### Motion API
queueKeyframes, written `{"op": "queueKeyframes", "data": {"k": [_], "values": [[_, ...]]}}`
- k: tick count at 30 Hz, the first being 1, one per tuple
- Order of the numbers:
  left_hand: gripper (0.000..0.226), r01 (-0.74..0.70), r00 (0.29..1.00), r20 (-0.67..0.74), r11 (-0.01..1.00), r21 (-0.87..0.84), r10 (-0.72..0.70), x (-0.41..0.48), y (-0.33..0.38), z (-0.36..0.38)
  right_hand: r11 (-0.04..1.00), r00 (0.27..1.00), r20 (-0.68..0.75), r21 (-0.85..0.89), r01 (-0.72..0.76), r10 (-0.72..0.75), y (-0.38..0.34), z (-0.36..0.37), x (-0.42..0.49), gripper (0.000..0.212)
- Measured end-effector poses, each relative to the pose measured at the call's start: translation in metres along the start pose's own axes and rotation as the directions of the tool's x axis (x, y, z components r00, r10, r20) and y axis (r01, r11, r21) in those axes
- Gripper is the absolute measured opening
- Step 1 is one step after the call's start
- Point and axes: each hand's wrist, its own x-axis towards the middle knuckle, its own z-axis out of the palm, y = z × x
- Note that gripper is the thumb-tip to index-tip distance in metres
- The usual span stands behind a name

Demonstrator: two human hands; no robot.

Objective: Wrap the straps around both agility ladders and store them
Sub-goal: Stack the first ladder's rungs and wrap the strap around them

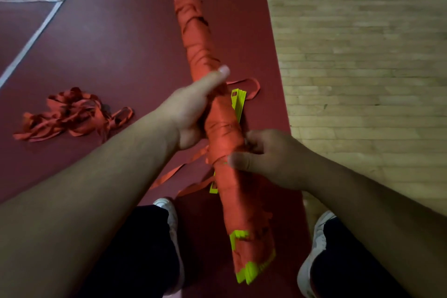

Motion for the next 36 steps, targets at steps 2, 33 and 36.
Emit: {"op": "queueKeyframes", "data": {"k": [2, 33, 36], "values": [[0.024, -0.021, 0.996, -0.083, 0.999, 0.041, 0.024, 0.002, -0.012, 0.006, 0.99, 0.999, -0.035, -0.137, -0.02, 0.015, 0.004, 0.006, -0.002, 0.083], [0.038, -0.024, 0.999, -0.027, 0.955, -0.295, 0.017, 0.0, 0.006, 0.004, 0.952, 0.993, 0.117, 0.305, -0.004, -0.033, -0.001, -0.018, -0.004, 0.058], [0.049, -0.048, 0.999, -0.023, 0.91, -0.413, 0.042, 0.002, 0.0, 0.003, 0.879, 0.979, 0.202, 0.463, -0.11, 0.016, 0.004, -0.011, -0.004, 0.1]]}}
